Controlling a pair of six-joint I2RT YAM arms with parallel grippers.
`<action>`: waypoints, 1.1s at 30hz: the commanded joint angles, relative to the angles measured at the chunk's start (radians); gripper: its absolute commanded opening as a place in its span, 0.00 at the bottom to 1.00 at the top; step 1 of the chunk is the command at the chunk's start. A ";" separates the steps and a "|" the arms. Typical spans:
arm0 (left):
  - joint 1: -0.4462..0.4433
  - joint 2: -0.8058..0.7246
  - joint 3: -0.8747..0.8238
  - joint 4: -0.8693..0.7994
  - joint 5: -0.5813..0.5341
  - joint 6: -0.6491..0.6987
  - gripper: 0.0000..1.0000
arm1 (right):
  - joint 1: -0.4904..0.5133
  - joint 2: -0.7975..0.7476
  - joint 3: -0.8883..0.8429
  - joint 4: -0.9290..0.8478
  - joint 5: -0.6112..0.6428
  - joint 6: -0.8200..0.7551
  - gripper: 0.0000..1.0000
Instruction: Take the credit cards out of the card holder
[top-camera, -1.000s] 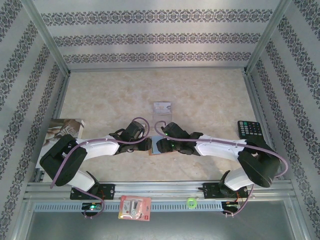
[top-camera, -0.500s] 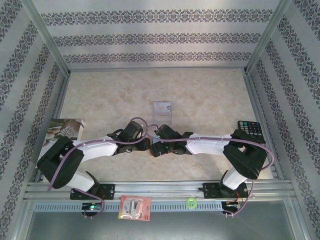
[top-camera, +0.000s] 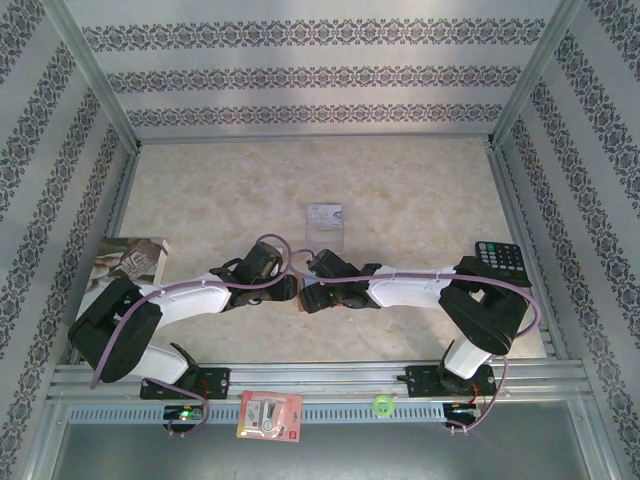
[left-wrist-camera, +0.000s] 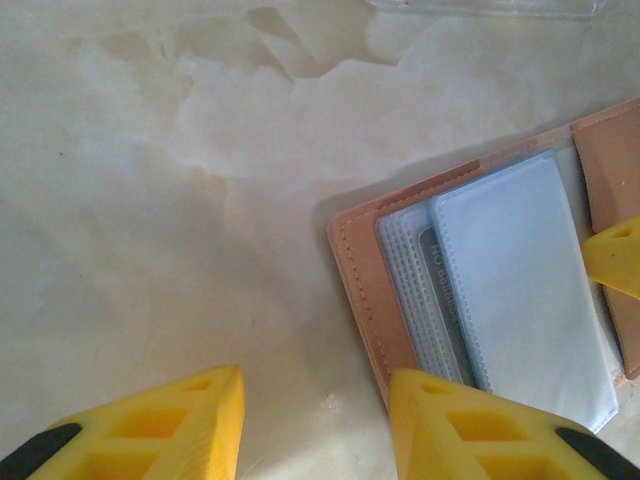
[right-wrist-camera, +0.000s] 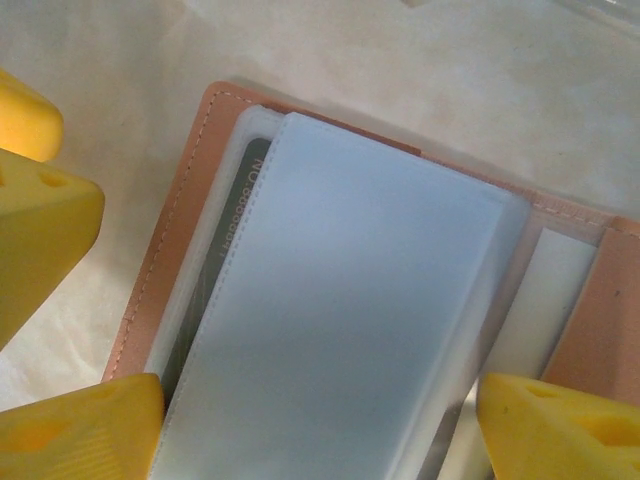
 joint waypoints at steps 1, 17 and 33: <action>0.010 -0.019 -0.008 -0.003 0.024 0.005 0.43 | 0.010 0.022 -0.014 0.023 -0.001 0.018 0.79; -0.017 -0.005 0.006 0.053 0.090 -0.008 0.43 | 0.010 0.026 -0.049 0.089 -0.013 0.084 0.60; -0.066 0.044 -0.001 0.125 0.087 -0.029 0.57 | 0.009 -0.043 -0.085 0.129 -0.012 0.147 0.63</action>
